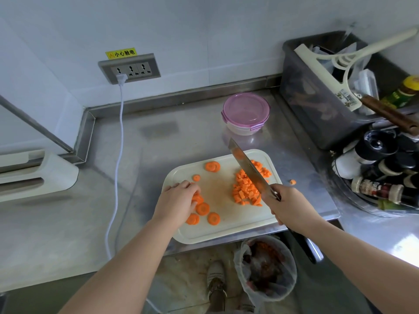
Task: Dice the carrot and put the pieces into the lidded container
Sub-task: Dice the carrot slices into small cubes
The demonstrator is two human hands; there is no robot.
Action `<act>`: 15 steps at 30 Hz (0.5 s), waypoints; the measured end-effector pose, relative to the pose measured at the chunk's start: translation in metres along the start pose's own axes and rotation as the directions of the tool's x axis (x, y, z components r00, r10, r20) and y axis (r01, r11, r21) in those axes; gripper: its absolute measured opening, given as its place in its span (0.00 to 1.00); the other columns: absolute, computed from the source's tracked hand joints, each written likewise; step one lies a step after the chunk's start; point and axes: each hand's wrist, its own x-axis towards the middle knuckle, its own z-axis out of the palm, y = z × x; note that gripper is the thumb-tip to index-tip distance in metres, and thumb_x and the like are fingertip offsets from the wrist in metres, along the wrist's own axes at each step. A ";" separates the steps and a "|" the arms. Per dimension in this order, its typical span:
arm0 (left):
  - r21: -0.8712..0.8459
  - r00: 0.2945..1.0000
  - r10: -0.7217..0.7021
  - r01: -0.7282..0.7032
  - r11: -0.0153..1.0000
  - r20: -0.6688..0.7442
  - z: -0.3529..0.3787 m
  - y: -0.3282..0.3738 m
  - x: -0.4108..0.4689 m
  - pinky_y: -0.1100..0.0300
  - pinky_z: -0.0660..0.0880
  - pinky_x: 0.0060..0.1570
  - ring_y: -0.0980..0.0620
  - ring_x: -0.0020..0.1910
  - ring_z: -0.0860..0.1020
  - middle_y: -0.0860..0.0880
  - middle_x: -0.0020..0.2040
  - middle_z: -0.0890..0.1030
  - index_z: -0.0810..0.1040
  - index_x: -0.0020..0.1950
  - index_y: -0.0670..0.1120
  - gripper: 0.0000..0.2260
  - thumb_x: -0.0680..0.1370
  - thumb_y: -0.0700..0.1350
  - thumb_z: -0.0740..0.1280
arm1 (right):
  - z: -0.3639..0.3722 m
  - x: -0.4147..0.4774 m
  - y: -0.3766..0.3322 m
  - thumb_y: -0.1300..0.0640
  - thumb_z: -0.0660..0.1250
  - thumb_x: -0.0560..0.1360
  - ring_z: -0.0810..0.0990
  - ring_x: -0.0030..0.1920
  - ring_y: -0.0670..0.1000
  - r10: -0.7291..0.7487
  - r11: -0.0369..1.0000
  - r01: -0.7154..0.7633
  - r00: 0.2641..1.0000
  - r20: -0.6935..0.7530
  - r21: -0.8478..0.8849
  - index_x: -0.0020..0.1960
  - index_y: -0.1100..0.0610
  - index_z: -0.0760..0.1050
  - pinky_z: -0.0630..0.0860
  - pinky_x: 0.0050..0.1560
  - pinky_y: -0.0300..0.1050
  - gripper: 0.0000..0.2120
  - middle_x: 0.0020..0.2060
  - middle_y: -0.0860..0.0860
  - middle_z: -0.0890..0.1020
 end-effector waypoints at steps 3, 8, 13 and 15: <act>0.023 0.999 0.031 -0.031 0.999 -0.032 0.006 0.000 -0.003 0.54 0.67 0.57 0.48 0.57 0.76 0.53 0.60 0.76 0.76 0.62 0.54 0.13 0.78 0.46 0.64 | 0.002 -0.001 0.000 0.51 0.60 0.80 0.70 0.25 0.48 0.005 1.000 -0.005 1.000 0.018 -0.007 0.39 0.48 0.69 0.67 0.22 0.34 0.11 0.30 0.51 0.75; 0.148 0.976 0.151 -0.128 0.981 -0.155 0.010 0.001 -0.007 0.59 0.76 0.38 0.48 0.34 0.81 0.52 0.41 0.83 0.84 0.46 0.52 0.16 0.61 0.42 0.81 | 0.003 -0.002 0.001 0.51 0.60 0.80 0.70 0.27 0.49 0.012 1.000 -0.012 1.000 0.025 -0.003 0.41 0.49 0.71 0.68 0.24 0.36 0.09 0.30 0.51 0.75; 0.194 0.963 0.219 -0.187 0.963 -0.160 0.016 -0.004 -0.012 0.60 0.77 0.33 0.49 0.32 0.80 0.52 0.43 0.84 0.85 0.47 0.49 0.24 0.52 0.41 0.83 | 0.002 -0.004 0.001 0.51 0.60 0.80 0.71 0.27 0.49 0.009 1.000 -0.009 1.000 0.025 -0.005 0.40 0.48 0.70 0.68 0.23 0.35 0.10 0.30 0.52 0.75; 0.193 0.961 0.233 -0.204 0.960 -0.146 0.017 -0.005 -0.013 0.59 0.76 0.29 0.50 0.31 0.80 0.52 0.46 0.83 0.85 0.47 0.49 0.25 0.52 0.40 0.83 | 0.002 -0.004 0.001 0.51 0.60 0.80 0.71 0.27 0.49 0.012 1.000 -0.011 1.000 0.028 -0.003 0.39 0.48 0.70 0.67 0.22 0.35 0.10 0.30 0.52 0.75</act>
